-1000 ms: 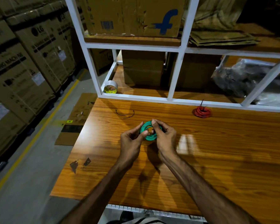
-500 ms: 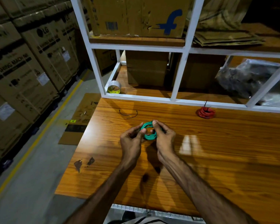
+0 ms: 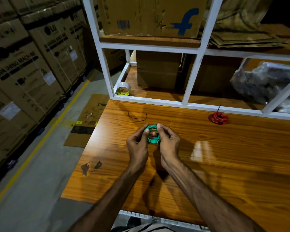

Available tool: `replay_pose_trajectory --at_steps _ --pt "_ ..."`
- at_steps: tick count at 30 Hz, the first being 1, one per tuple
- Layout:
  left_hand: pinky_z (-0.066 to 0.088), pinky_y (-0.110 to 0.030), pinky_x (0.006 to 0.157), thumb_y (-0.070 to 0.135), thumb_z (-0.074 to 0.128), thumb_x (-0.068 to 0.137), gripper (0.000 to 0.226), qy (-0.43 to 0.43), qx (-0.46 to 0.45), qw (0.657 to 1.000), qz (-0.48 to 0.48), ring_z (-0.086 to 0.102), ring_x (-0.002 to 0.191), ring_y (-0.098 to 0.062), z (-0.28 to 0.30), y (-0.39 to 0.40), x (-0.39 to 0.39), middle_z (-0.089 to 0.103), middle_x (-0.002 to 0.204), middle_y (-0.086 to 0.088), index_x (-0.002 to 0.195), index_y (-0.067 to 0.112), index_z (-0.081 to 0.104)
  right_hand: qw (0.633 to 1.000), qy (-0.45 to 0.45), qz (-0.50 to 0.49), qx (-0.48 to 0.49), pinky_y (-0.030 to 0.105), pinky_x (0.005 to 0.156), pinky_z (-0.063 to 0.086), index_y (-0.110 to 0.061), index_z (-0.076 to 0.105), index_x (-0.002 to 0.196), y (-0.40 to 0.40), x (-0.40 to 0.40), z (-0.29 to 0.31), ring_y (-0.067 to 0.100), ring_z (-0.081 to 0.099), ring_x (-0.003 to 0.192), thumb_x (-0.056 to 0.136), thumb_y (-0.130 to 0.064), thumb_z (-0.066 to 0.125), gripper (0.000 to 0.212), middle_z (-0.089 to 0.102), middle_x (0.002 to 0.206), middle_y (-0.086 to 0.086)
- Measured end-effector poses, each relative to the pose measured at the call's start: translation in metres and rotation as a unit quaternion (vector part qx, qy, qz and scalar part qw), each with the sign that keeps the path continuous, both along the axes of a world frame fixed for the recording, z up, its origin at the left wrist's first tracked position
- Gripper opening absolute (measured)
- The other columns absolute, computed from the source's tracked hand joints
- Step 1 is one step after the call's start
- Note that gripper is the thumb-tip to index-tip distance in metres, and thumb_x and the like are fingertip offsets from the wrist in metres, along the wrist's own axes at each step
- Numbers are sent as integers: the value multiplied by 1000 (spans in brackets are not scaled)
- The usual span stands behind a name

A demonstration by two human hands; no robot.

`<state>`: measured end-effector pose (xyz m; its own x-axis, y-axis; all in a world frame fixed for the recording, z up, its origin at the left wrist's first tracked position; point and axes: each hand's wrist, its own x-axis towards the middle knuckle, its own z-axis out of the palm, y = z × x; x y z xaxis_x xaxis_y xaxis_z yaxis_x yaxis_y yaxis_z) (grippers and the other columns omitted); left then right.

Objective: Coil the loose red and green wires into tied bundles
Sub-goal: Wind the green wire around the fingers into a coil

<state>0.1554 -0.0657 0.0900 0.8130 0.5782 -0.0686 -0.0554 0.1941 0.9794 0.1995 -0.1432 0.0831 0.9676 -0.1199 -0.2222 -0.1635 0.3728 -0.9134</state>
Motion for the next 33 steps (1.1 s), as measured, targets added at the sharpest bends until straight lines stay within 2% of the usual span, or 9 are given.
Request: replay_pose_trajectory --at_steps 4,8,11,15,17,23,26,28,33 --pt "60 -49 92 12 63 100 26 -2 57 998 14 74 103 -21 -5 9 0 77 110 -5 124 6 71 1000 8 9 12 25 70 60 -18 78 101 9 -4 -3 13 76 88 96 -15 72 8 79 99 2" --pt "58 -53 94 15 66 97 27 -3 57 998 -7 72 109 -25 -6 21 1 76 114 -7 122 8 73 1000 19 11 9 24 68 60 -17 78 104 14 -2 -4 11 76 84 96 -17 72 10 79 98 1" --pt "59 -52 91 13 71 92 26 1 -12 1000 -26 73 106 -31 -5 32 5 77 109 -13 116 5 74 1000 18 19 5 26 68 61 -18 78 104 16 2 -4 11 76 84 96 -17 73 10 79 98 1" --pt "60 -34 72 1 67 92 23 44 -160 984 -67 75 81 -20 0 45 8 79 91 -10 114 4 70 999 26 38 -9 31 75 62 -14 80 107 18 11 -9 20 76 96 95 -17 75 14 79 105 5" --pt "56 -28 67 2 66 93 21 67 -196 973 -104 73 77 -18 -1 55 10 79 90 -8 113 8 70 998 23 49 -21 31 75 62 -15 80 106 20 15 -11 21 76 96 94 -17 76 13 80 105 5" --pt "57 -27 59 -5 61 94 19 56 -192 972 -127 73 78 -23 -7 72 15 75 95 -17 112 1 65 995 6 85 -54 31 73 62 -17 80 97 26 24 -12 15 75 85 94 -13 75 7 80 96 4" --pt "60 -35 66 -6 63 94 15 49 -187 978 -83 73 83 -28 -15 75 22 75 94 -18 107 -2 68 995 11 81 -62 31 66 58 -19 80 96 36 29 -14 16 73 78 94 -16 76 6 79 89 4" --pt "60 -39 71 -5 65 93 13 46 -164 984 -60 72 88 -30 -21 76 27 75 96 -19 103 -1 71 995 18 71 -65 32 68 59 -21 80 93 41 32 -15 17 75 84 94 -17 76 6 80 91 1" --pt "59 -33 66 0 72 90 19 18 -97 994 -46 75 88 -24 -24 82 33 76 98 -18 107 -7 72 995 35 63 -66 35 79 63 -19 79 99 50 39 -19 19 76 98 96 -20 74 6 79 103 2"
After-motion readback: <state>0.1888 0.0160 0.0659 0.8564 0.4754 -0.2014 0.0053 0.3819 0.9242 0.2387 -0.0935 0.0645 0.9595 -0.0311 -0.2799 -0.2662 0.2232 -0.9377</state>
